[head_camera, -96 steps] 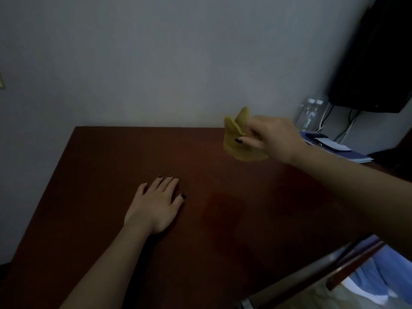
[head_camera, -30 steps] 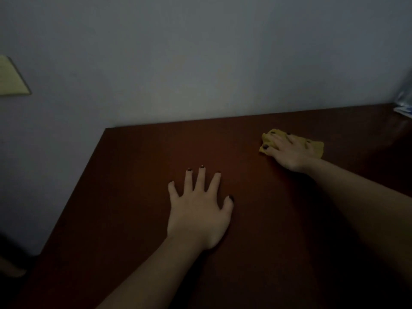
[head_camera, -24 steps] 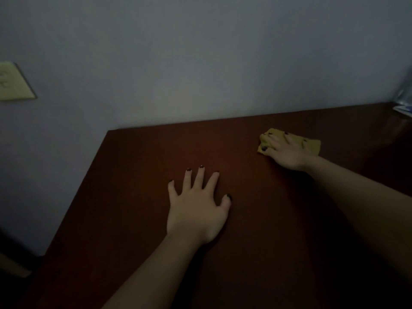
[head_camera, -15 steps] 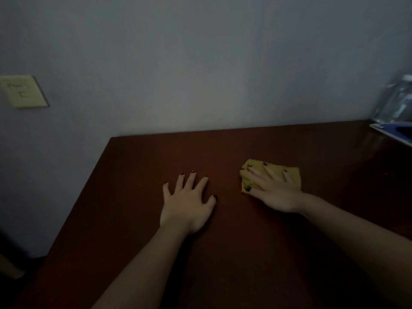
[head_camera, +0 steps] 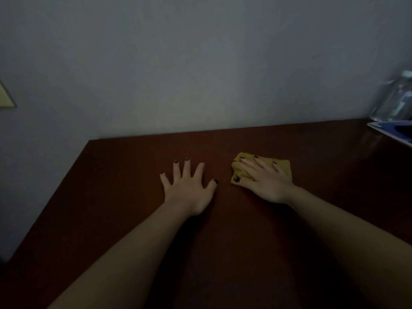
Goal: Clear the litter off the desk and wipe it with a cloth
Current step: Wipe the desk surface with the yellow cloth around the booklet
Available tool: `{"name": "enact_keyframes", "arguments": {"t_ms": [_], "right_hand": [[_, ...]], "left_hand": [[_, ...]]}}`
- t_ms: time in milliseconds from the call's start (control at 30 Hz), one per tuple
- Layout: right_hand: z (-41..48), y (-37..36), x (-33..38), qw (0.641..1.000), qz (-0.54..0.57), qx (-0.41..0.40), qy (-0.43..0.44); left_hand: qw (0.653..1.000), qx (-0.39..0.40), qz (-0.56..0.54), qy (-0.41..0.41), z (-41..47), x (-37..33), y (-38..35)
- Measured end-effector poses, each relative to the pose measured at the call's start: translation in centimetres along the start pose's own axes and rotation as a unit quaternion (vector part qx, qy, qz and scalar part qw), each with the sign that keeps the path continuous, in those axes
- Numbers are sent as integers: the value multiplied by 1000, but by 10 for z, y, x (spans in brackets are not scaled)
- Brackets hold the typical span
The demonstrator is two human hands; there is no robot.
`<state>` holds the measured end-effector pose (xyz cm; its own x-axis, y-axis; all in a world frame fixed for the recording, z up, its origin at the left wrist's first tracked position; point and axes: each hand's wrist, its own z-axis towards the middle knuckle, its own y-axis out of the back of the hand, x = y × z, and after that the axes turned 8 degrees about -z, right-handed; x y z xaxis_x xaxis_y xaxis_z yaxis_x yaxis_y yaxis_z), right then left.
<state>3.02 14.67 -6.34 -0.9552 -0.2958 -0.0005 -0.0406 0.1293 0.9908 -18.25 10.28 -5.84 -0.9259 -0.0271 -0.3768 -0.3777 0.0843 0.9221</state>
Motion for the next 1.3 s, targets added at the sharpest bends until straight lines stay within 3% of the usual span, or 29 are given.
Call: {"name": "enact_keyframes", "arguments": {"t_ms": [167,500,1033,1300], "right_hand": [[60,5,-21,999,-3,-20,-49],[118,18,-40,992,25,-13,-124],[-34,-2,28,998,-3,46,34],[8,3,33,998,-8,27,57]], "left_hand": [[998,-8,62,4,15,13,-11],[997,-35,65,-13,12,12,-13],[998,-29,60,12,11,8,-12],[997,-37,64,14,14,9,-16]]}}
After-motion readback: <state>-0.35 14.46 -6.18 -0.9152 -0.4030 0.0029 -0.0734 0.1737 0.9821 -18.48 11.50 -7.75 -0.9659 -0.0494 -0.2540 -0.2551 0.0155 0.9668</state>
